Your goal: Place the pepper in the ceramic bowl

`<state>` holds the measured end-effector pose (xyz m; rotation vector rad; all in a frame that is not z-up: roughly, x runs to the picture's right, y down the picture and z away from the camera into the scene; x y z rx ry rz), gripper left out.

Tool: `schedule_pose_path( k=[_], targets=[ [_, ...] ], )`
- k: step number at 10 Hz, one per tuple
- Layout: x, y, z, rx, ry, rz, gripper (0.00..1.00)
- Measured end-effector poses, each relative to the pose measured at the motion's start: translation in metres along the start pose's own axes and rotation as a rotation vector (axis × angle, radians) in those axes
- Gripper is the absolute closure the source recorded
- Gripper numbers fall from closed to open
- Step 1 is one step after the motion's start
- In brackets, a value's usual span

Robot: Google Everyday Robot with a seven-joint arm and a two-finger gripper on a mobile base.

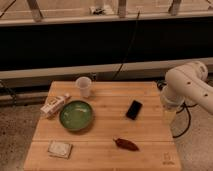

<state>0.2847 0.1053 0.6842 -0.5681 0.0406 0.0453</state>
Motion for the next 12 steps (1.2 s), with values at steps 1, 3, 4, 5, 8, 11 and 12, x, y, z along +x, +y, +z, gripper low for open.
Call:
schedule_pose_path(
  k=[1, 3, 4, 5, 8, 11, 12],
  targets=[
    [0.000, 0.000, 0.000, 0.000, 0.000, 0.000, 0.20],
    [0.000, 0.000, 0.000, 0.000, 0.000, 0.000, 0.20],
    [0.000, 0.000, 0.000, 0.000, 0.000, 0.000, 0.20],
    [0.000, 0.000, 0.000, 0.000, 0.000, 0.000, 0.20],
    [-0.011, 0.008, 0.011, -0.004, 0.001, -0.018, 0.20],
    [-0.038, 0.018, 0.028, -0.009, -0.002, -0.054, 0.20],
    [-0.041, 0.021, 0.032, -0.011, -0.005, -0.067, 0.20]
  ],
)
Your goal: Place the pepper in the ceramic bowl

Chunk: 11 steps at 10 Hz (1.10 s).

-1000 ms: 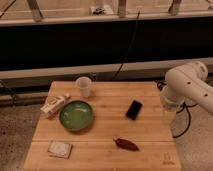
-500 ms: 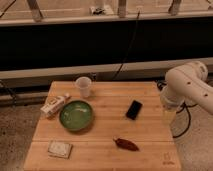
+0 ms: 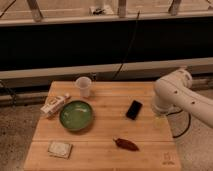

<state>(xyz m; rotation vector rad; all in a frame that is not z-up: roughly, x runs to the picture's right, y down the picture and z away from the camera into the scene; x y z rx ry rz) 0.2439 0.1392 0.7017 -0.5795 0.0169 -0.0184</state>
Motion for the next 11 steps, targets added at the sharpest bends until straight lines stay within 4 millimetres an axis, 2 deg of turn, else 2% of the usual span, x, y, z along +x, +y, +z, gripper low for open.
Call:
schedule_pose_path(
  k=[1, 3, 6, 9, 11],
  targets=[
    [-0.004, 0.005, 0.006, 0.000, -0.004, -0.012, 0.20],
    [-0.026, 0.017, 0.028, -0.005, -0.025, -0.044, 0.20],
    [-0.039, 0.028, 0.040, -0.012, -0.038, -0.082, 0.20],
    [-0.069, 0.042, 0.070, -0.018, -0.067, -0.114, 0.20],
    [-0.074, 0.046, 0.077, -0.021, -0.075, -0.130, 0.20]
  ],
)
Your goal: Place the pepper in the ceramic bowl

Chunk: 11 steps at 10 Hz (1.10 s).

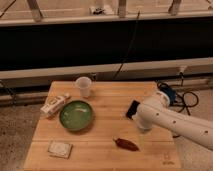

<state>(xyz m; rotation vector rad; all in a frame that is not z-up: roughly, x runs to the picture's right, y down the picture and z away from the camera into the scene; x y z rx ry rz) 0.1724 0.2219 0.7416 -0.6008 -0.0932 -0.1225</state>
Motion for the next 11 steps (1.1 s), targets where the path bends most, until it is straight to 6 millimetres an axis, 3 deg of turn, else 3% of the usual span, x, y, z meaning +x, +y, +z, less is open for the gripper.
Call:
schedule_pose_path(
  k=[4, 11],
  targets=[
    [-0.025, 0.014, 0.013, -0.022, -0.033, -0.013, 0.20],
    [-0.036, 0.020, 0.033, -0.039, -0.066, -0.058, 0.20]
  ],
)
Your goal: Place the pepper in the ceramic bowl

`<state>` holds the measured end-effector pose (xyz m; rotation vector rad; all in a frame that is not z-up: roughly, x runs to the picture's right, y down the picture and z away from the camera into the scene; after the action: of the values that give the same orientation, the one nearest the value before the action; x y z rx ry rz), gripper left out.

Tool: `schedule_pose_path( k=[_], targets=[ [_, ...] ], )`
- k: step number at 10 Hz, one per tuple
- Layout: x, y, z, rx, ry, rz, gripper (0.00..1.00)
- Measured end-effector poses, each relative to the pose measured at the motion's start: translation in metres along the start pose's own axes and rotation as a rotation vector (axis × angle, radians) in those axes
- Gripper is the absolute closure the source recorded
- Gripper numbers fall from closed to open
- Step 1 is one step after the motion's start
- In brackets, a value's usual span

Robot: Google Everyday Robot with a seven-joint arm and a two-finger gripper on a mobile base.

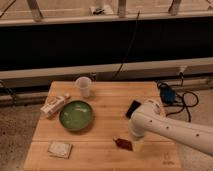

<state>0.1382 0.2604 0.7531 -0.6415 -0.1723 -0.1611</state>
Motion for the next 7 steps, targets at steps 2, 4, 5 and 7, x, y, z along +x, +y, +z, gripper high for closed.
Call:
schedule_pose_path(
  k=[2, 4, 5, 7],
  targets=[
    [0.000, 0.000, 0.009, -0.007, -0.006, -0.003, 0.20],
    [-0.001, -0.002, 0.016, -0.010, -0.006, -0.011, 0.20],
    [0.000, -0.001, 0.017, -0.011, -0.006, -0.011, 0.20],
    [-0.001, -0.001, 0.023, -0.017, -0.006, -0.016, 0.20]
  ],
)
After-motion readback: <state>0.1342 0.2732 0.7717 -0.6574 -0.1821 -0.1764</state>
